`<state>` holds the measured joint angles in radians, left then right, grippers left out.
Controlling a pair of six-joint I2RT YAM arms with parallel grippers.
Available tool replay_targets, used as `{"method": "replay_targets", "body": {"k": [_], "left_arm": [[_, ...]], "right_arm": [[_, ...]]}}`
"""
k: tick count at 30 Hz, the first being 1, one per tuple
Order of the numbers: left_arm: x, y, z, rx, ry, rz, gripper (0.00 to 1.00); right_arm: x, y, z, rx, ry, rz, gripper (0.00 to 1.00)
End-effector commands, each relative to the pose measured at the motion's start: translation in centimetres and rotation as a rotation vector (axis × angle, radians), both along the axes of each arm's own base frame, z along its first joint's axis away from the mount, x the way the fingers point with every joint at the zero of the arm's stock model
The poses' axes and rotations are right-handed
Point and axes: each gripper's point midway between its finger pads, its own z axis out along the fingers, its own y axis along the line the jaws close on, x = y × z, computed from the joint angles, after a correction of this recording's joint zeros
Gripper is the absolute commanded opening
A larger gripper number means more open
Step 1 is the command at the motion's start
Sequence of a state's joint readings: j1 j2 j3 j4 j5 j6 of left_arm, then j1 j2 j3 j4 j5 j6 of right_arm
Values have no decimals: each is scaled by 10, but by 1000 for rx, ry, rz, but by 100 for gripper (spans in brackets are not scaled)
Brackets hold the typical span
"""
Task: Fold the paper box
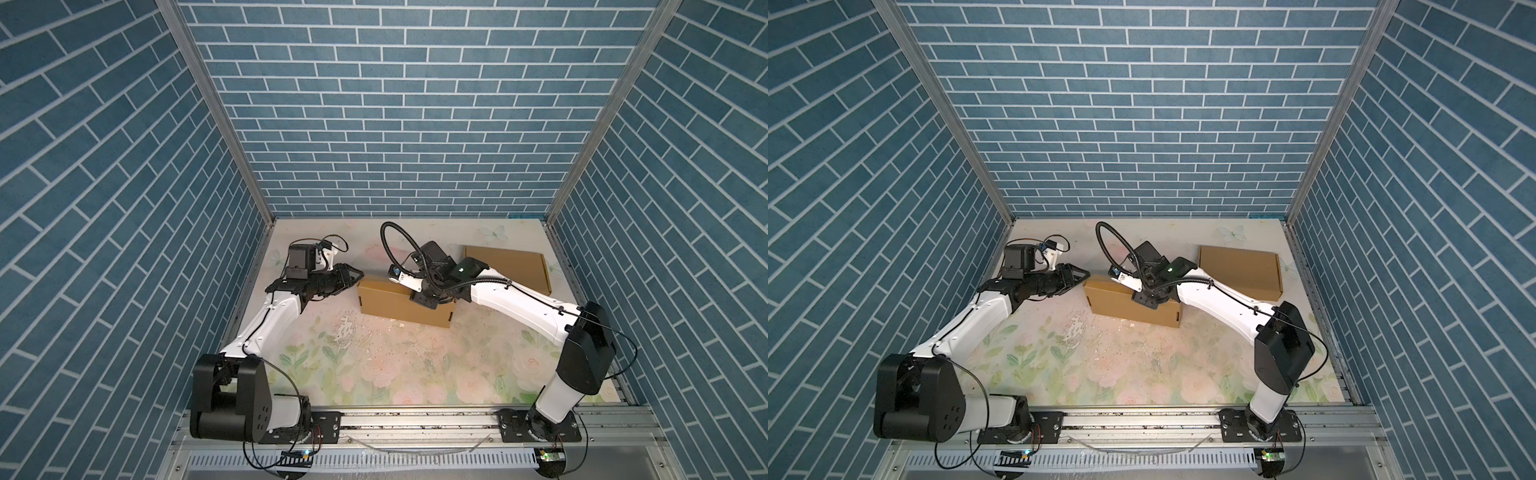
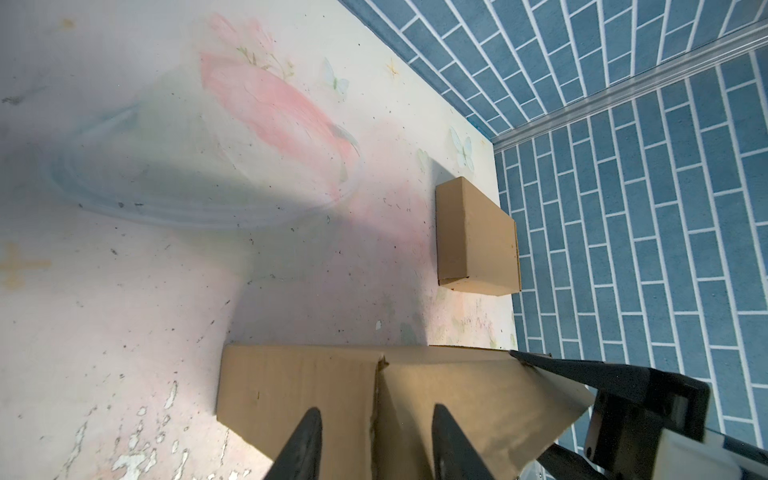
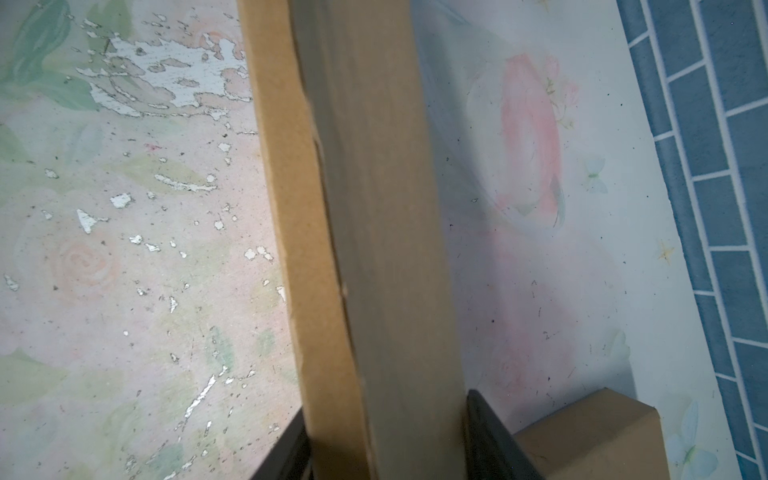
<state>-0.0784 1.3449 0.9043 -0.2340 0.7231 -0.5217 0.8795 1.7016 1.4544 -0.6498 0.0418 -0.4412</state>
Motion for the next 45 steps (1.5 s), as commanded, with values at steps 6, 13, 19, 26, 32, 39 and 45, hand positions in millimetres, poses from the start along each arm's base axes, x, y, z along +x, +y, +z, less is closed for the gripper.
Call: {"method": "replay_targets", "body": {"k": [6, 13, 19, 26, 32, 39, 45], "left_arm": [[-18, 1, -26, 24, 89, -14, 48], [-3, -8, -10, 13, 55, -43, 51], [-15, -21, -26, 21, 91, -92, 48], [-23, -9, -56, 84, 142, -78, 36], [-22, -9, -57, 82, 137, -75, 35], [-22, -9, -58, 83, 141, -73, 36], [-23, -7, -55, 83, 131, -61, 36]], "right_arm": [[1, -8, -23, -38, 18, -61, 50], [1, -7, -29, -49, 22, -58, 48], [1, -7, -30, -44, 27, -63, 48], [2, 2, 2, 76, 22, -103, 64], [3, -8, 58, 310, 40, -253, 72], [18, -97, 73, 509, 148, -844, 53], [-13, -141, 35, 638, 618, -1211, 46]]}}
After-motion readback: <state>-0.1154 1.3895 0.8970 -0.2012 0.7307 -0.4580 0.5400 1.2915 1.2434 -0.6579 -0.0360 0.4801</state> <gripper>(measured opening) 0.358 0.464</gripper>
